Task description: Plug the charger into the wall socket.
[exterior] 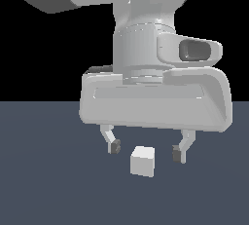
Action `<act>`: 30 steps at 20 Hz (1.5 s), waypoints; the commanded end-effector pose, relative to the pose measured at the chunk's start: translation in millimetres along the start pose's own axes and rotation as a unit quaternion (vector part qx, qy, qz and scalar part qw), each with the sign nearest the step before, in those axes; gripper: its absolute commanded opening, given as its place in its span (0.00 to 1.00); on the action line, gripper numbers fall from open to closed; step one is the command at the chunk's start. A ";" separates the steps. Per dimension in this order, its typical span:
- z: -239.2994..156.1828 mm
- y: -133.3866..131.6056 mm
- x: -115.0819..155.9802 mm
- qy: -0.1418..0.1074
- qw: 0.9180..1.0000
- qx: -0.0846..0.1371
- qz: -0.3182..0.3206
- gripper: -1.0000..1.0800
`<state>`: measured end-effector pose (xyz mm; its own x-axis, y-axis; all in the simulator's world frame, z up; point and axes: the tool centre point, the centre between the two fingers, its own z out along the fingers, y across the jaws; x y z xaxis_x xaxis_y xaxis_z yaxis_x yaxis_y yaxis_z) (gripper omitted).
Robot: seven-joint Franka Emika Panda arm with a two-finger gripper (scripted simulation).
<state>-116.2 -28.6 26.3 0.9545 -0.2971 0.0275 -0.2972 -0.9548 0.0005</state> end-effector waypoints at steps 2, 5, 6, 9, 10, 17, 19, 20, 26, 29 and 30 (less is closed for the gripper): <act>10.6 -0.1 -0.1 0.000 1.000 0.000 0.000 0.96; 14.3 -0.3 -0.1 0.000 1.000 0.000 0.000 0.96; 14.6 -0.3 -0.1 0.000 1.000 0.000 0.000 0.96; 14.6 -0.3 -0.1 0.000 1.000 0.000 0.000 0.00; 14.6 -0.3 -0.1 0.000 1.000 0.000 0.000 0.00; 14.3 -0.3 -0.3 0.000 1.000 0.000 0.000 0.00; 13.6 -1.1 0.3 0.000 1.000 0.000 -0.001 0.00; 12.6 -2.0 1.1 0.000 1.000 0.000 -0.004 0.00; -1.2 -15.6 11.3 0.001 0.999 0.000 -0.034 0.00; -13.4 -28.5 19.8 0.001 0.998 0.001 -0.062 0.00; -18.3 -33.9 23.0 0.001 0.997 0.001 -0.073 0.00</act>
<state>-91.1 -8.9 38.0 0.9823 -0.1853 0.0280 -0.1854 -0.9827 0.0026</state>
